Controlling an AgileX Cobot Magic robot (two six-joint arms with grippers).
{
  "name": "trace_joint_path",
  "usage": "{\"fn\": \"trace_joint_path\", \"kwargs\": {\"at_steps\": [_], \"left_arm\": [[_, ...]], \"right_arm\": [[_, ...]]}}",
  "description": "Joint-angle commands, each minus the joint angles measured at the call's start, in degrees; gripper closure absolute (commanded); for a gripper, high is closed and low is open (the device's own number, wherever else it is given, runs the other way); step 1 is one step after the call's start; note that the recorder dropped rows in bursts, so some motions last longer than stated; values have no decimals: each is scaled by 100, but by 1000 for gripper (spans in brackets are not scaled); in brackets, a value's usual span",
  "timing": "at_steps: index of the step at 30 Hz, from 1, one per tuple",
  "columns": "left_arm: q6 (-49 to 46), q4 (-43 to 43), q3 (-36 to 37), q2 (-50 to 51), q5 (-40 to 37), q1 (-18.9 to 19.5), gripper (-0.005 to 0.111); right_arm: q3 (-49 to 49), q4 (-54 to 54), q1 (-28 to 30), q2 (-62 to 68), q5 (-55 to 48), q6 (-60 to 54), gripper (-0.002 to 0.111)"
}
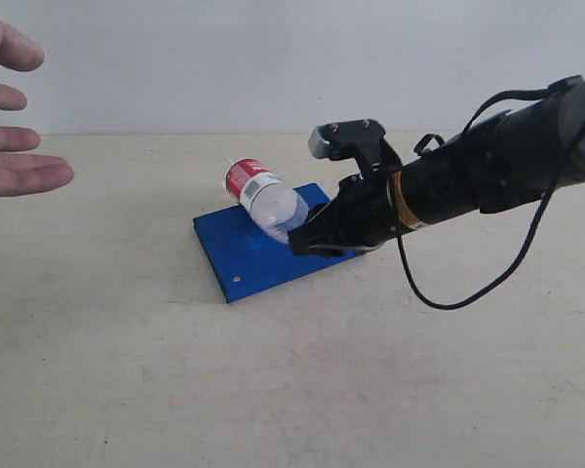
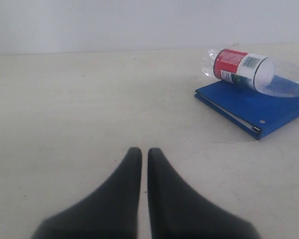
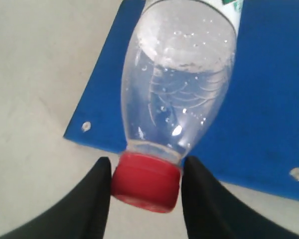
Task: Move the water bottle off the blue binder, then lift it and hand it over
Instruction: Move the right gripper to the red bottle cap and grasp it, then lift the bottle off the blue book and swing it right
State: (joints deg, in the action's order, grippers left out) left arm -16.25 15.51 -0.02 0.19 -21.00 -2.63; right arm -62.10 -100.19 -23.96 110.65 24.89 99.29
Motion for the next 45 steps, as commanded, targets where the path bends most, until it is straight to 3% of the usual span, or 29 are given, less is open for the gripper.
{"fn": "trace_joint_path", "kwargs": {"at_steps": [1,15,33,45], "left_arm": [[33,48,2,-19,26,-21,102],[33,48,2,-19,26,-21,102],[33,48,2,-19,26,-21,102],[33,48,2,-19,26,-21,102]], "right_arm": [[-29,24,11,-455,-959,126,108],[655,24,11,-1127,-3876,-351,108],[895,24,11,-2276,-3989,-386,108],[1051,24,11,-2263,-4665,-392,108]]}}
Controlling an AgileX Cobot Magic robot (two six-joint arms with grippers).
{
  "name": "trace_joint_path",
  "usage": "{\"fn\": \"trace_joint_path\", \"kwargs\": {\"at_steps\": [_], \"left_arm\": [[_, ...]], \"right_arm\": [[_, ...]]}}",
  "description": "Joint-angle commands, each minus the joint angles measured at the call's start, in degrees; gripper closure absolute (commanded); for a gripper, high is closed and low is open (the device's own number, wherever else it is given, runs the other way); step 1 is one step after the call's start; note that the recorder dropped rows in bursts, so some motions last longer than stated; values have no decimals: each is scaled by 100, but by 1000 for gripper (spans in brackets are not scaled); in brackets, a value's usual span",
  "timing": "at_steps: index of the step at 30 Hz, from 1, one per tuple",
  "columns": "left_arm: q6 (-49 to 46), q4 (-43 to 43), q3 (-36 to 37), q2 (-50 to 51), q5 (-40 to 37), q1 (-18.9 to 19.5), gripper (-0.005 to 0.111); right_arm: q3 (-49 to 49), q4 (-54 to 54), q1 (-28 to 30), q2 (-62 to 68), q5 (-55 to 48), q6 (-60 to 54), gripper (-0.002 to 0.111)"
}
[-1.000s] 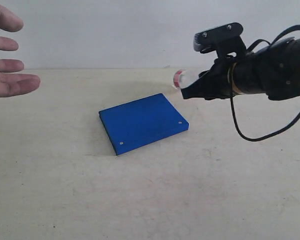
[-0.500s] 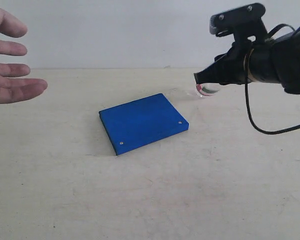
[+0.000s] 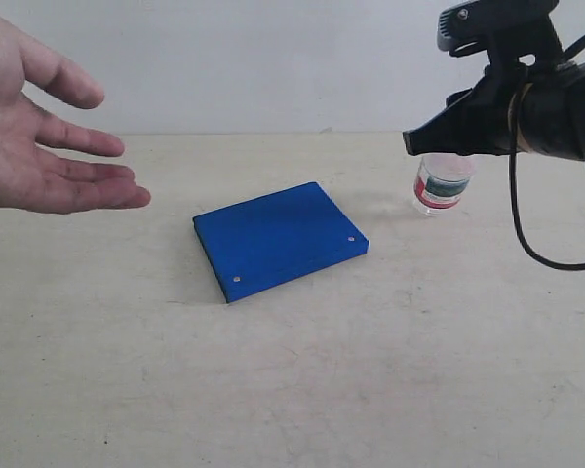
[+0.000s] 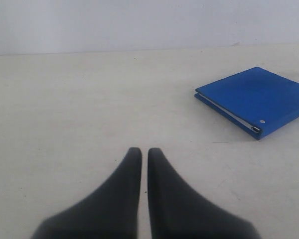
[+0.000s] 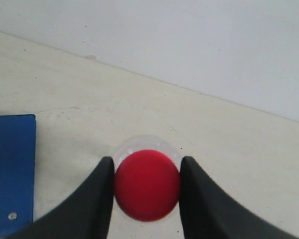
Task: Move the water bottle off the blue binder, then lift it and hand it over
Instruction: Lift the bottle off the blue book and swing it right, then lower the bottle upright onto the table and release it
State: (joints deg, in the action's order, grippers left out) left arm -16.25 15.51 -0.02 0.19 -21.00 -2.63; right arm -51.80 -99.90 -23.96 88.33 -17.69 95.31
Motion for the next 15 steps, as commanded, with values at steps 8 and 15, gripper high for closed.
{"fn": "trace_joint_path", "kwargs": {"at_steps": [8,15], "left_arm": [[33,48,2,-19,26,-21,102],[33,48,2,-19,26,-21,102]], "right_arm": [[21,-4,11,-31,-576,-374,108],[21,-4,11,-31,-510,-614,86]]}}
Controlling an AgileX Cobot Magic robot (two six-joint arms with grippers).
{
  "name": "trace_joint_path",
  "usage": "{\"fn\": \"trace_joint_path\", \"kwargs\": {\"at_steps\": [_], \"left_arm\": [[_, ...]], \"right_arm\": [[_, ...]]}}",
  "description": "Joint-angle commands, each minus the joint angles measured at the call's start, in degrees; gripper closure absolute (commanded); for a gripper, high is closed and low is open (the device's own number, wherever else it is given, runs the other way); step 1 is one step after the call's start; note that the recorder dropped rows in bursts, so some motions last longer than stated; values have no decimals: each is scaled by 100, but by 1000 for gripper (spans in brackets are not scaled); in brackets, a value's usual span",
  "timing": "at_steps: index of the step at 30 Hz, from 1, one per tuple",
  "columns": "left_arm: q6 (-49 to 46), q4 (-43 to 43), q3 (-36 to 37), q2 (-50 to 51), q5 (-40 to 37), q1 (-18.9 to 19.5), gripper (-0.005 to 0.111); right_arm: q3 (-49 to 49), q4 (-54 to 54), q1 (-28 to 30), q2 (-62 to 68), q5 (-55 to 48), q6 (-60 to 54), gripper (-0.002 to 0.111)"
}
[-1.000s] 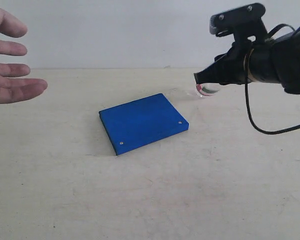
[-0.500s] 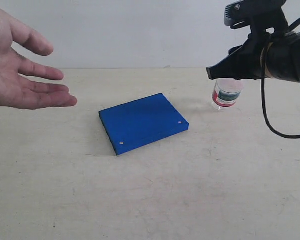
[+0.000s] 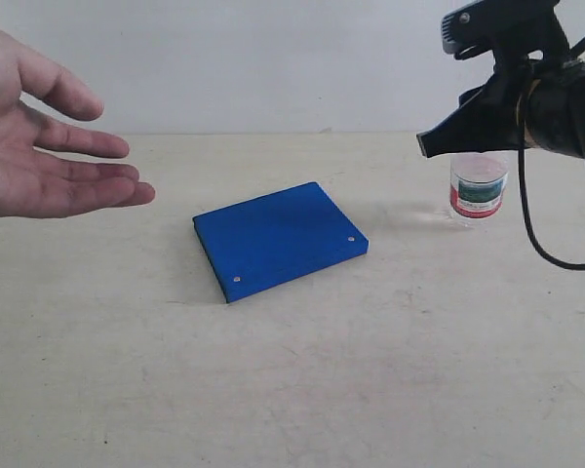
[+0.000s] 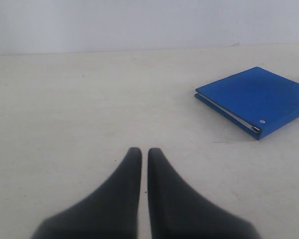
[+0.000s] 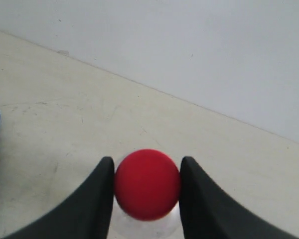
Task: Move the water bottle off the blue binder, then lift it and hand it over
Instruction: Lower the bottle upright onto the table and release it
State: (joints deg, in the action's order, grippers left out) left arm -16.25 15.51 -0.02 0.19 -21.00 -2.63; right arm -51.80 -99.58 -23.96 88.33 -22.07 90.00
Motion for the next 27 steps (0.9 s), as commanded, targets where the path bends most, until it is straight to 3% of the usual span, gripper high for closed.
{"fn": "trace_joint_path", "kwargs": {"at_steps": [1,3,11,27], "left_arm": [[33,48,2,-19,26,-21,102],[33,48,2,-19,26,-21,102],[33,48,2,-19,26,-21,102],[33,48,2,-19,26,-21,102]], "right_arm": [[21,-37,11,-31,-143,-84,80],[21,-37,11,-31,-221,-84,76],[21,-37,11,-31,-1027,253,76],[21,-37,11,-31,-906,471,76]]}}
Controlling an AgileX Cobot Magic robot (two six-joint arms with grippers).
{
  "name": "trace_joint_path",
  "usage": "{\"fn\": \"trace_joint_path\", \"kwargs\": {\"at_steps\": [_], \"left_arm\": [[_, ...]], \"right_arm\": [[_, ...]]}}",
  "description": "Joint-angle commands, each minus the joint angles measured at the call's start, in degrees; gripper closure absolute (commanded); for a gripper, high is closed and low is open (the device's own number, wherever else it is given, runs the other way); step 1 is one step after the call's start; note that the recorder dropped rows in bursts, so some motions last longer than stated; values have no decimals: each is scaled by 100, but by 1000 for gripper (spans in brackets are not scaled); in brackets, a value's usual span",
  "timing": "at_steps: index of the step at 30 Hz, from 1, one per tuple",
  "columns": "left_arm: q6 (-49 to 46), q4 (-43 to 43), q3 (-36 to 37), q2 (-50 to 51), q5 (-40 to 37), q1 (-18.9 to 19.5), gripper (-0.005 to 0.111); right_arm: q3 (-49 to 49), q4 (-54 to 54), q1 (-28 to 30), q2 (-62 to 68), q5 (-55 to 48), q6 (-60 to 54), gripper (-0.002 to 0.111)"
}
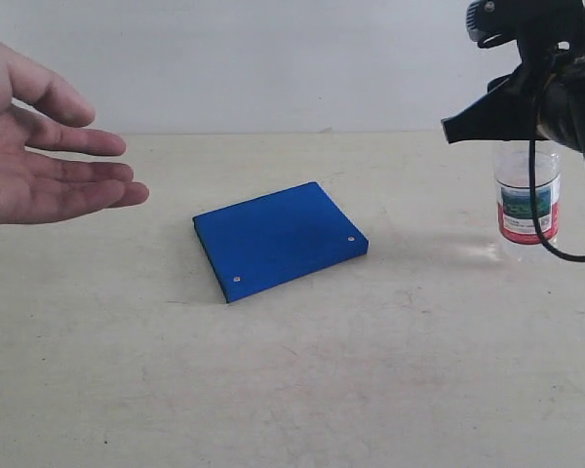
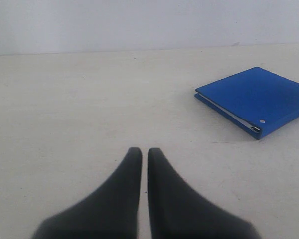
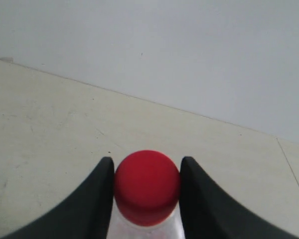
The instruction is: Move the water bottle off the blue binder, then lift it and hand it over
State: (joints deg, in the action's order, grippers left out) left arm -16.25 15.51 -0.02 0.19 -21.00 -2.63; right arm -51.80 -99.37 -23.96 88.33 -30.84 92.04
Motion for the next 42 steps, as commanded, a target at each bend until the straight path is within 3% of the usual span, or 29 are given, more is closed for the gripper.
{"fn": "trace_joint_path", "kwargs": {"at_steps": [1,7,13,19,23,29,38,40,42], "left_arm": [[33,48,2,-19,26,-21,102],[33,48,2,-19,26,-21,102],[33,48,2,-19,26,-21,102],[33,48,2,-19,26,-21,102],[33,48,2,-19,26,-21,102],[33,48,2,-19,26,-21,102],[33,48,2,-19,26,-21,102],[33,48,2,-19,26,-21,102],[33,48,2,-19,26,-21,102]], "right_arm": [[21,-58,11,-31,-30,435,76],[21,-58,11,-31,-40,1745,76],[21,-58,466,-31,265,2563,76],[21,-58,969,-31,1207,1417,76],[-34,-58,971,-31,1358,820,75],[-95,-58,971,-31,1713,613,52],[-301,-58,971,-1399,1888,589,51],[-301,-58,960,-1972,2550,839,52],[-315,-58,813,-2550,3353,994,61]]}}
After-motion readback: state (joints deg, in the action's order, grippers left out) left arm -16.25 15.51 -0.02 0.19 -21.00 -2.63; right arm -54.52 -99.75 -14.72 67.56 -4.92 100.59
